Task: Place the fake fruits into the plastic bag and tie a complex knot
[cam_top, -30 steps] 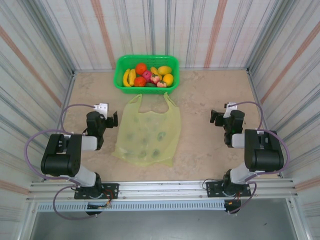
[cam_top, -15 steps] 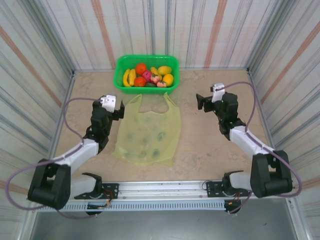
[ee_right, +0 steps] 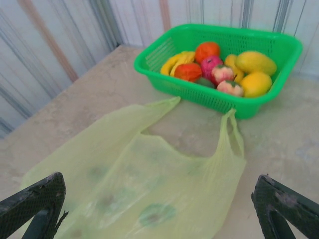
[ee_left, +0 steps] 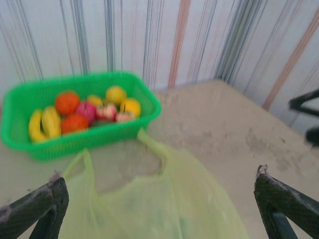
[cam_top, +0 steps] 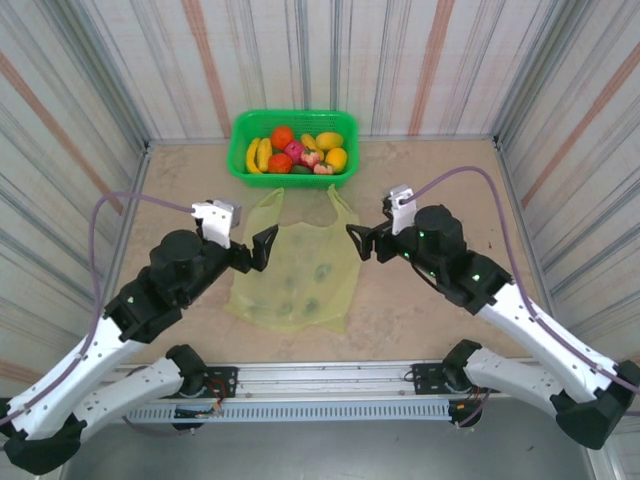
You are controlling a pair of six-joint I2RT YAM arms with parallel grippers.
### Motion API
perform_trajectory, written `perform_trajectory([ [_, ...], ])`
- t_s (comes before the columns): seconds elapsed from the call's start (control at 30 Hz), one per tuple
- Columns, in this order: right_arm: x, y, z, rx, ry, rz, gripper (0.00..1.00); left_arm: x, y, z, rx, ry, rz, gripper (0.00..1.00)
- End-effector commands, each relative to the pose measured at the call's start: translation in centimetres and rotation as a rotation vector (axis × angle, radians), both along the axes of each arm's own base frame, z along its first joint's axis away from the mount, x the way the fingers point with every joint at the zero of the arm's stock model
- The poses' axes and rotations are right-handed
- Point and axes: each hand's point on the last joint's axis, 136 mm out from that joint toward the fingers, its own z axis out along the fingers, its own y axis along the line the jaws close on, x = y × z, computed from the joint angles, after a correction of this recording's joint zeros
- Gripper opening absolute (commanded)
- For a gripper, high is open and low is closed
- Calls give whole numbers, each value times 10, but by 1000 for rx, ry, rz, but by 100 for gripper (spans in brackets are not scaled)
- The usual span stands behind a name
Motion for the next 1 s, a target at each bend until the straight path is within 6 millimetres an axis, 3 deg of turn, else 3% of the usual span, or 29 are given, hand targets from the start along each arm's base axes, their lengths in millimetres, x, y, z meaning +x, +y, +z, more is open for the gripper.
perform_trajectory([
  [0.0,-31,-13,-39,99,271,19,99,-30,57,-83,123,388,229,99],
  [0.07,-18,-16,-46,181,313,-22,99,-30,61,-82,29,403,244,99],
  [0.2,30,-31,-109,24,560,-237,99,-21,59,-83,-70,449,214,99],
  [0.3,56,-18,-135,-33,617,-253,99,-9,61,-88,-119,498,262,99],
  [0.43,90,4,-147,-174,602,-194,99,6,49,-85,-96,465,204,99],
  [0.67,170,18,-188,-426,567,-193,93,15,42,-78,-32,433,151,99],
  [0.77,185,40,-210,-436,586,-118,81,15,45,-71,-9,386,142,99],
  [0.97,204,57,-245,-494,605,-87,71,17,59,-74,29,321,192,99],
])
